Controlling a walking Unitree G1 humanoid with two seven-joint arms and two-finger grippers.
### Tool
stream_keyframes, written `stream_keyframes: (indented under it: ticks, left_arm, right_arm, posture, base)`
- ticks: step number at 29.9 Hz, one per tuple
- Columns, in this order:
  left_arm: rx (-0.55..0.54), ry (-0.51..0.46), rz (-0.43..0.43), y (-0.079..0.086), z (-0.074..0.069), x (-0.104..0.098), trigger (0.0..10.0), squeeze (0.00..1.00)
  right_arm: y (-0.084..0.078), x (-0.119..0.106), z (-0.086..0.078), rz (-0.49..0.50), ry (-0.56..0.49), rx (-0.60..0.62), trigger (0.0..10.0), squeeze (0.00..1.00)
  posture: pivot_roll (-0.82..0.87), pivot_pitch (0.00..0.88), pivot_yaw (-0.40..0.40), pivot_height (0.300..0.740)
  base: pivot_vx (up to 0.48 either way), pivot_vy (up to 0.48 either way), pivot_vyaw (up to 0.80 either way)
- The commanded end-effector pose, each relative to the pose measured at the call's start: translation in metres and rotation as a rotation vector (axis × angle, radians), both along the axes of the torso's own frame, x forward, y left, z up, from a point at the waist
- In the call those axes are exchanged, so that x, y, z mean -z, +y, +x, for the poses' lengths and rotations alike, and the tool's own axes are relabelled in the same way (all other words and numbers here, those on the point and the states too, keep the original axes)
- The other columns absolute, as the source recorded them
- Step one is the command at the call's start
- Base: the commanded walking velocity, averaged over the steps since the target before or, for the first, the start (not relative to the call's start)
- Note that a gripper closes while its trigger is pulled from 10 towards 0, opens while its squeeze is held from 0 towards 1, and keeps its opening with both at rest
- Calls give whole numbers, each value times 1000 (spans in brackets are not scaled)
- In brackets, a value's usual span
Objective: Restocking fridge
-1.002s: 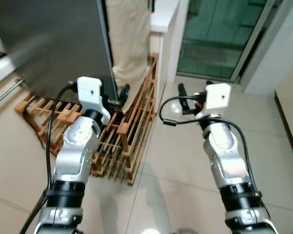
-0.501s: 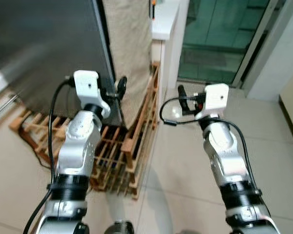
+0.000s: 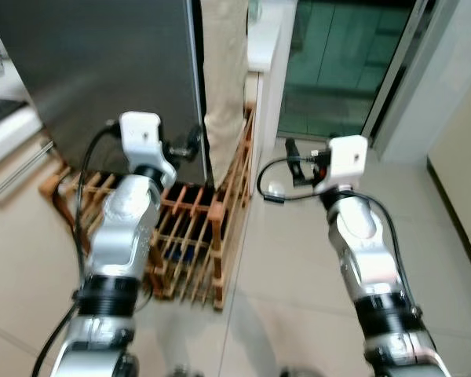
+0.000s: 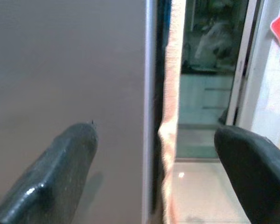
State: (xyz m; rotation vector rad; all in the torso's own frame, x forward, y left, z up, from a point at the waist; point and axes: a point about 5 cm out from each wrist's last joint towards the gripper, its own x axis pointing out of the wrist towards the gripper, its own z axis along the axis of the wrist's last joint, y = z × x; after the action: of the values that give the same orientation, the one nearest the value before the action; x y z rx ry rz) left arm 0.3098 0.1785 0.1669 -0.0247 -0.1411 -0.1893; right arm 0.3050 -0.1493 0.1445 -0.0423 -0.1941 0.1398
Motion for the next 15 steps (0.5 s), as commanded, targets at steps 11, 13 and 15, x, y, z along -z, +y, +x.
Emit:
stream_keyframes:
  ticks: [11,13,15]
  left_arm:
    - [-153,39,-118,15,-57,18,10000,0]
    - [-142,21,-136,12,-54,11,10000,0]
    - [-116,12,-133,8,-52,7,10000,0]
  right_arm:
    - [-40,7,-62,15,-16,141,10000,0]
    - [-40,4,-63,8,-23,136,10000,0]
    - [-40,3,-63,-3,-23,133,10000,0]
  posture:
    - [-165,10,-11,740]
    - [-165,11,-11,740]
    - [-165,11,-11,740]
  base:
    - [99,0,0]
    - [480,0,0]
    - [480,0,0]
